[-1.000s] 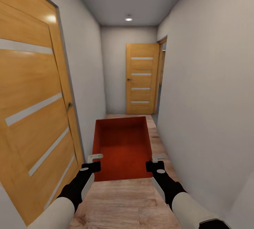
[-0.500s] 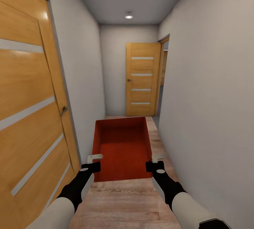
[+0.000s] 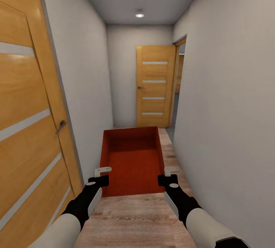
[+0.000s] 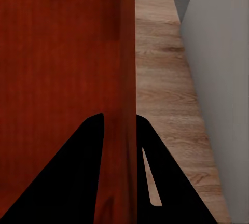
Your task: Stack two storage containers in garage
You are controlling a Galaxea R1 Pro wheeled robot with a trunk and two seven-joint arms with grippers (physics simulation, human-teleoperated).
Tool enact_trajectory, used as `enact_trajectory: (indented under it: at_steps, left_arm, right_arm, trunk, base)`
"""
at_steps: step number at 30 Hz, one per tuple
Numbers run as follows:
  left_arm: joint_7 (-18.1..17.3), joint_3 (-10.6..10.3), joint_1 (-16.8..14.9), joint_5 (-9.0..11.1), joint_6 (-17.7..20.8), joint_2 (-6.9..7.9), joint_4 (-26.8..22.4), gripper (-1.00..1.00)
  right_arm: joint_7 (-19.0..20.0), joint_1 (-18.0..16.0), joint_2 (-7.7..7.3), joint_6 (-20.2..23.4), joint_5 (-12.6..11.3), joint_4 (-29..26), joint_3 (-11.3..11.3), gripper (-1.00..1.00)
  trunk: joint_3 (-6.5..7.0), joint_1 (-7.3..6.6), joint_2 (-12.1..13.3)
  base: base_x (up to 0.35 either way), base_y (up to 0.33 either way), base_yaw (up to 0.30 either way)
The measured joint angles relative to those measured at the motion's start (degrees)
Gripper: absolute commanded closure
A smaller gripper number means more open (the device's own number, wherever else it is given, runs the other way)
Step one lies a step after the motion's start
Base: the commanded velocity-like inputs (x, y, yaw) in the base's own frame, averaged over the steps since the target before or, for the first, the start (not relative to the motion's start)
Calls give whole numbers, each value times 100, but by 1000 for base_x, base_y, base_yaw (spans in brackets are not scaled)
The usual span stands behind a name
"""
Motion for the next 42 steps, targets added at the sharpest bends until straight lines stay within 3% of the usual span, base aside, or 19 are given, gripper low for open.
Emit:
enact_trajectory:
  at_steps: [42]
  left_arm:
    - [7,-19,-1,-2,-2,2,-28,100]
  right_arm:
    - [8,-1,0,-36,-4,1,-17,100]
  trunk:
    - [45,0,-4]
  base:
    - [323,0,0]
